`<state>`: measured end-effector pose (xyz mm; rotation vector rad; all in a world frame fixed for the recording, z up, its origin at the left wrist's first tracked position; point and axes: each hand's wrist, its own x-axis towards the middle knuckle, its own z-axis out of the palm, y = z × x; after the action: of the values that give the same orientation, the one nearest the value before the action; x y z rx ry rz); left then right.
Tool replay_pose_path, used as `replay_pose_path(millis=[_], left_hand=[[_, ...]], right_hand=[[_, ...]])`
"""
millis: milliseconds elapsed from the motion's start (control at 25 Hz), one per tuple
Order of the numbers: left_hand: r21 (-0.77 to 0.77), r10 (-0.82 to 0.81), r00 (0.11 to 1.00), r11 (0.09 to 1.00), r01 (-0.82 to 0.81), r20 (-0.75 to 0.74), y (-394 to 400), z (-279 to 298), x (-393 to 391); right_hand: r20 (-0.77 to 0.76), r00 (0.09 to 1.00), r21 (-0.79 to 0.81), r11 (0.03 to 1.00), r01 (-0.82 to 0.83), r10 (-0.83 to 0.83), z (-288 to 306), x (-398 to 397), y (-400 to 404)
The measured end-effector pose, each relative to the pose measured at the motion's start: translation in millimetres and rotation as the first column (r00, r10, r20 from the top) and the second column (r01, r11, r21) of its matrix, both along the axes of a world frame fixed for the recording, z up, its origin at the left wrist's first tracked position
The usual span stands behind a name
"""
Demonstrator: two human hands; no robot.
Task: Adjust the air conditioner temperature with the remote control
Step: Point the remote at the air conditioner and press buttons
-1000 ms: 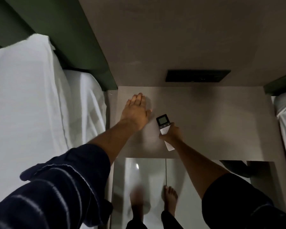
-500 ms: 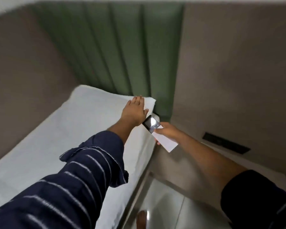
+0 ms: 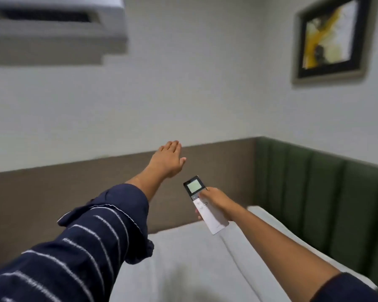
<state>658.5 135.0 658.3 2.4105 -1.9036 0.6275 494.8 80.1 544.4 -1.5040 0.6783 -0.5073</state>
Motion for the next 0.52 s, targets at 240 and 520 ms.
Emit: replay_pose_path(millis=[240, 520], left_hand=[[-0.163, 0.303, 0.944, 0.946, -0.281, 0.13, 154, 152, 151], [-0.338, 0.45, 0.883, 0.859, -0.385, 0.136, 239, 272, 205]], right_hand=[[0.14, 0.98, -0.044, 0.989, -0.14, 0.145, 140, 183, 93], [0.329, 0.921, -0.036, 0.977, -0.21, 0.21, 295, 262, 158]])
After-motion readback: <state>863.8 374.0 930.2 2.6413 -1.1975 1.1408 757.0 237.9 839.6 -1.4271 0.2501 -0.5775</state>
